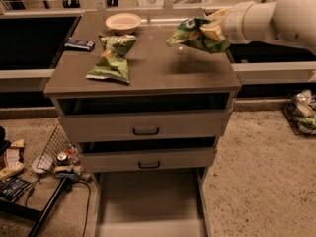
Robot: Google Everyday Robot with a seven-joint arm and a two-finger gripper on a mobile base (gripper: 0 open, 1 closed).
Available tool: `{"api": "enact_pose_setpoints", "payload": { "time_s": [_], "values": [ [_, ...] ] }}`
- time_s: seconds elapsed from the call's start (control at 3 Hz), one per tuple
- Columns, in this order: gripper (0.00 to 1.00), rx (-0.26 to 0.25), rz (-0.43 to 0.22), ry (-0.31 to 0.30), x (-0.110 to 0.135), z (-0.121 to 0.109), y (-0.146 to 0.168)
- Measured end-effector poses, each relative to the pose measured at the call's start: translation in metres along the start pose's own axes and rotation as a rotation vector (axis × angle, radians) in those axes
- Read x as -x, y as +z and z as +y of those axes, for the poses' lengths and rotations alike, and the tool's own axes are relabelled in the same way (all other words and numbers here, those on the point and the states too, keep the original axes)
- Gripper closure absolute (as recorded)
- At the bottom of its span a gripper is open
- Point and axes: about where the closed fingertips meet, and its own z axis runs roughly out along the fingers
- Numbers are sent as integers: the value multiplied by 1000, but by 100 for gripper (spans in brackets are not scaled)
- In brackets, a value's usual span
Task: Pick green rice chip bag from bottom drawer and place on counter
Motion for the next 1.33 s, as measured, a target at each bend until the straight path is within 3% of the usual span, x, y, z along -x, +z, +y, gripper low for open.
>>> {"api": "enact_pose_setpoints", "payload": {
  "time_s": [0.33,0.67,1.33],
  "values": [
    [98,24,-32,17,-23,-2,51],
    [80,25,-35,26,-28,-2,56],
    [33,34,-38,26,-26,2,61]
  ]
}}
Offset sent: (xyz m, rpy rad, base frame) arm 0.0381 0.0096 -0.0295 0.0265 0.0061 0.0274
